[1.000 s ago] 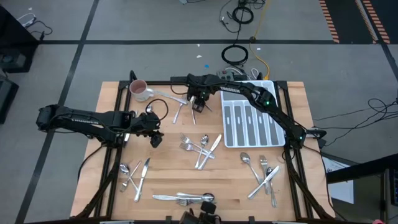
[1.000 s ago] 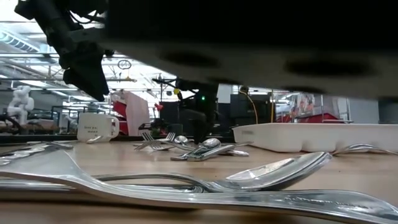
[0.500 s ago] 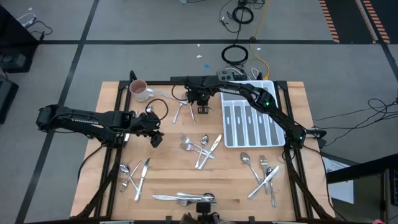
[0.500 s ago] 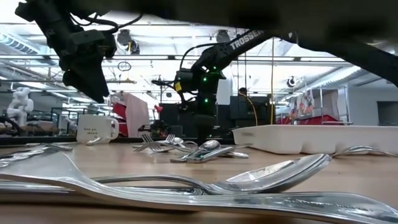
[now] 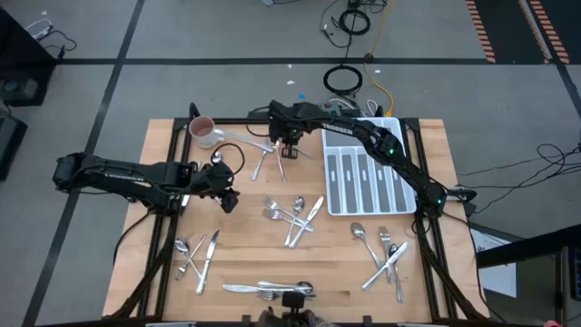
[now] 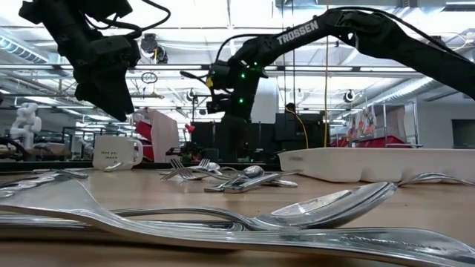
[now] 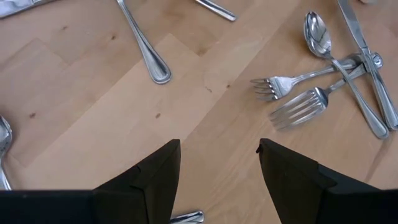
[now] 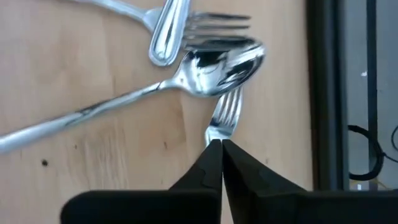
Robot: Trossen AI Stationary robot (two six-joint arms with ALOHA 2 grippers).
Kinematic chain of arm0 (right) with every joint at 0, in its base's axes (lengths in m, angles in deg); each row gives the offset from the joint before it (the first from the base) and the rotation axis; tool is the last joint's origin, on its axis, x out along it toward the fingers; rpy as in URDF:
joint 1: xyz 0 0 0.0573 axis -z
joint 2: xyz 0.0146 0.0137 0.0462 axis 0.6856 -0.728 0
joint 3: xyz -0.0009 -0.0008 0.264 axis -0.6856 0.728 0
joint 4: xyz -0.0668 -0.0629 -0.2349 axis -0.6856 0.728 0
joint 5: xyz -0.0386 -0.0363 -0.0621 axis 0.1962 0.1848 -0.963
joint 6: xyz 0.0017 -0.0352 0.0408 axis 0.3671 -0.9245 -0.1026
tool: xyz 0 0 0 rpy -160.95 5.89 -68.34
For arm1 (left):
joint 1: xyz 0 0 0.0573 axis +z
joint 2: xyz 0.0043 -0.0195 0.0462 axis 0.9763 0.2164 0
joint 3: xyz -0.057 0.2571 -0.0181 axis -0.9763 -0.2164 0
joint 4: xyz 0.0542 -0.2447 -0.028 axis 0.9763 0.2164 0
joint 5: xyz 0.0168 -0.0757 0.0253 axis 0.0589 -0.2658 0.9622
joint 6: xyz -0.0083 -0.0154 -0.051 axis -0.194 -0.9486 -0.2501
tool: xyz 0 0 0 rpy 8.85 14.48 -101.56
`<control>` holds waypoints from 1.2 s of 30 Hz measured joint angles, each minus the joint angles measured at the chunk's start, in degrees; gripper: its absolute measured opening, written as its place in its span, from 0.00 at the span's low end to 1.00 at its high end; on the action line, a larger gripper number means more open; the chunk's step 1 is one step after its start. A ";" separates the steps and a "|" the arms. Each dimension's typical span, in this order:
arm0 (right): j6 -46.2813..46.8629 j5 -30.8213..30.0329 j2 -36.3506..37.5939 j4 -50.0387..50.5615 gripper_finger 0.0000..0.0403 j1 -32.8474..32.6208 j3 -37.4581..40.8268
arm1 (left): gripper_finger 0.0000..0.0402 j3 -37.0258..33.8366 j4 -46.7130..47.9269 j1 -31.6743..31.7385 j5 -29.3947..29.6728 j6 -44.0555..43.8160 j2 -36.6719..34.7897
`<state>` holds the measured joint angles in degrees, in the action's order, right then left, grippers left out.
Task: Sort silverware
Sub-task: Put the silver fork into the silverware tray
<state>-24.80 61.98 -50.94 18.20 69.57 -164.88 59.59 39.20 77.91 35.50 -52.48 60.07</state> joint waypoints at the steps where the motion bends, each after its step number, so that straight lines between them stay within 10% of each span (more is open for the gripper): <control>1: 0.14 0.16 0.00 -0.26 0.04 0.10 -0.08 | 0.56 0.00 0.00 0.01 0.00 0.00 0.00; 16: 0.03 -0.72 -0.55 -3.59 0.65 2.01 -0.23 | 0.56 0.00 0.07 0.00 0.00 -0.15 0.00; 29: -2.91 -0.32 -5.38 -0.71 0.58 1.21 -0.34 | 0.56 -0.02 0.15 0.03 0.06 0.05 -0.02; 36: -4.66 -0.43 -5.38 1.80 0.20 -0.53 -0.32 | 0.56 -0.02 0.13 0.00 0.92 0.06 -0.02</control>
<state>-29.47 61.55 -56.31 20.01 69.04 -165.20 59.57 39.33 77.91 36.42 -52.42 60.05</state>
